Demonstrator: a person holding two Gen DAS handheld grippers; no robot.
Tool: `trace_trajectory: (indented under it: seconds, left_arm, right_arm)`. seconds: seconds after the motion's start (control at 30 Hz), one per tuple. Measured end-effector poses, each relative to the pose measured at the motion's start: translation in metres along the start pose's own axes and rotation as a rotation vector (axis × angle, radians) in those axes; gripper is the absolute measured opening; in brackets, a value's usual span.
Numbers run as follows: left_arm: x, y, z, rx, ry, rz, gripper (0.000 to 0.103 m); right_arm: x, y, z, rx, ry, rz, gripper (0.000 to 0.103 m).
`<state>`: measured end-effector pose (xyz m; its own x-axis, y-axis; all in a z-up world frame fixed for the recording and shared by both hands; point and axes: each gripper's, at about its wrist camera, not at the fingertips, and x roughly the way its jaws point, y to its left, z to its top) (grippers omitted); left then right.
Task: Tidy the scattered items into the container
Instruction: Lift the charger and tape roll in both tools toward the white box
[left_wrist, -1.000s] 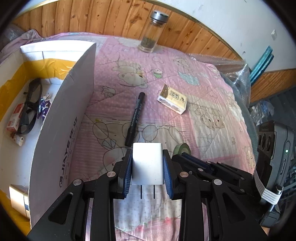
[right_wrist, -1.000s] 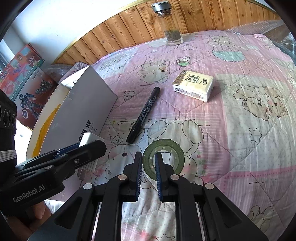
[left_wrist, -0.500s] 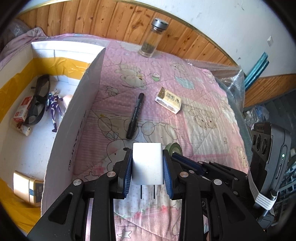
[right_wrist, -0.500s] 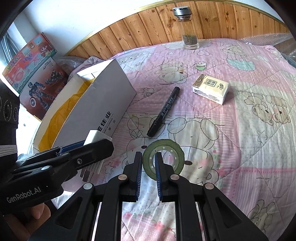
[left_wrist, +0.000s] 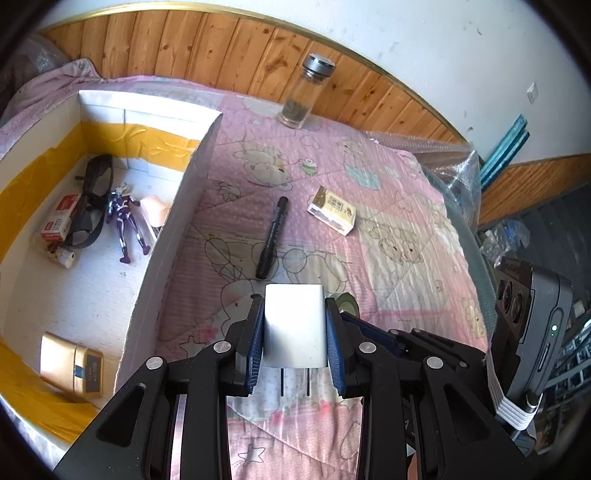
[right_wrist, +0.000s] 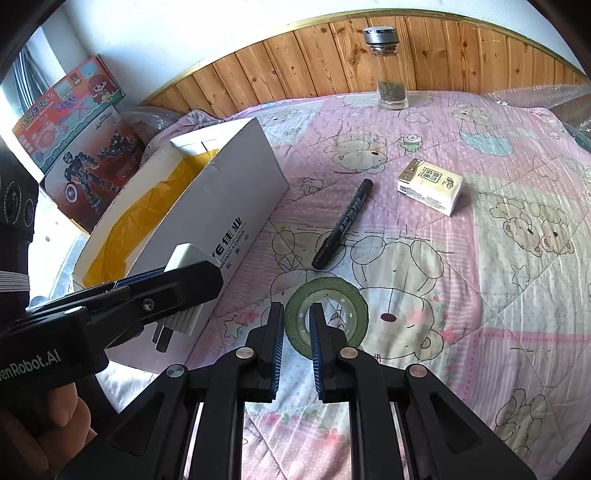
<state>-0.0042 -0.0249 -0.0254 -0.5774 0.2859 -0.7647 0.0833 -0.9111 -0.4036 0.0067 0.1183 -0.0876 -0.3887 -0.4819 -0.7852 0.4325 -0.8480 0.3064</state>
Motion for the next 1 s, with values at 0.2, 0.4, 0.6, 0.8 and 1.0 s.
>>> trace_trajectory:
  seconds: [0.2, 0.4, 0.6, 0.8, 1.0]
  left_arm:
    - [-0.009, 0.007, -0.003, -0.016, -0.008, -0.015, 0.031]
    - [-0.019, 0.009, -0.002, -0.019, -0.02, -0.03, 0.031]
    - [-0.029, 0.013, -0.001, -0.028, -0.036, -0.039, 0.031]
    - [-0.037, 0.02, 0.001, -0.042, -0.051, -0.046, 0.031]
    - [-0.046, 0.026, 0.003, -0.05, -0.068, -0.051, 0.031]
  right_arm:
    - [-0.007, 0.013, -0.003, -0.02, -0.01, -0.001, 0.015]
    - [-0.014, 0.02, -0.005, -0.011, -0.023, 0.009, 0.015]
    - [-0.019, 0.022, -0.003, -0.001, -0.035, 0.012, 0.015]
    - [-0.026, 0.029, -0.001, 0.0, -0.047, 0.026, 0.015]
    - [-0.032, 0.041, 0.003, -0.015, -0.058, 0.045, 0.015]
